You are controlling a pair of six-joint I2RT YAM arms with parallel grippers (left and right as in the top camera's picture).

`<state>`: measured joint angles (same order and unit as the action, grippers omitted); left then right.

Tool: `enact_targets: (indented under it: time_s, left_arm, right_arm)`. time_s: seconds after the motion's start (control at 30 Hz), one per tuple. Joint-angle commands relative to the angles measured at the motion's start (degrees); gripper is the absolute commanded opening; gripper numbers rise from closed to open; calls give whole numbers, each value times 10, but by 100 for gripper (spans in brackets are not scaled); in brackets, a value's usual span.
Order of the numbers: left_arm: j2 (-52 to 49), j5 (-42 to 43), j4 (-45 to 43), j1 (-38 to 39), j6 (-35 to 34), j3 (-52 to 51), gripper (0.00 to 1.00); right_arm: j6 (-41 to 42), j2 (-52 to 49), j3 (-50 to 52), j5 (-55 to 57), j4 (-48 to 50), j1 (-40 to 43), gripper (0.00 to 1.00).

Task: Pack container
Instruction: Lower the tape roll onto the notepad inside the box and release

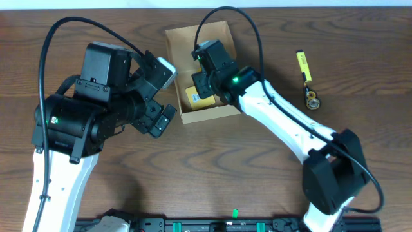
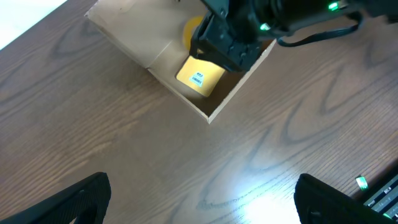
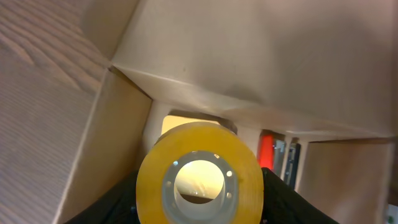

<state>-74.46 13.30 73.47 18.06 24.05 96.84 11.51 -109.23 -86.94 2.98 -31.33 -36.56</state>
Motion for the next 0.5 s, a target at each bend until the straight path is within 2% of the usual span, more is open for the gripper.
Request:
enact_targets:
  time_s: [0.0, 0.47]
  left_arm:
    - [-1, -3, 2, 0, 4, 9, 95]
    - [-1, -3, 2, 0, 4, 9, 95]
  right_arm:
    - [-9, -16, -4, -7, 7, -3, 1]
    - [-9, -56, -4, -7, 42, -9, 1]
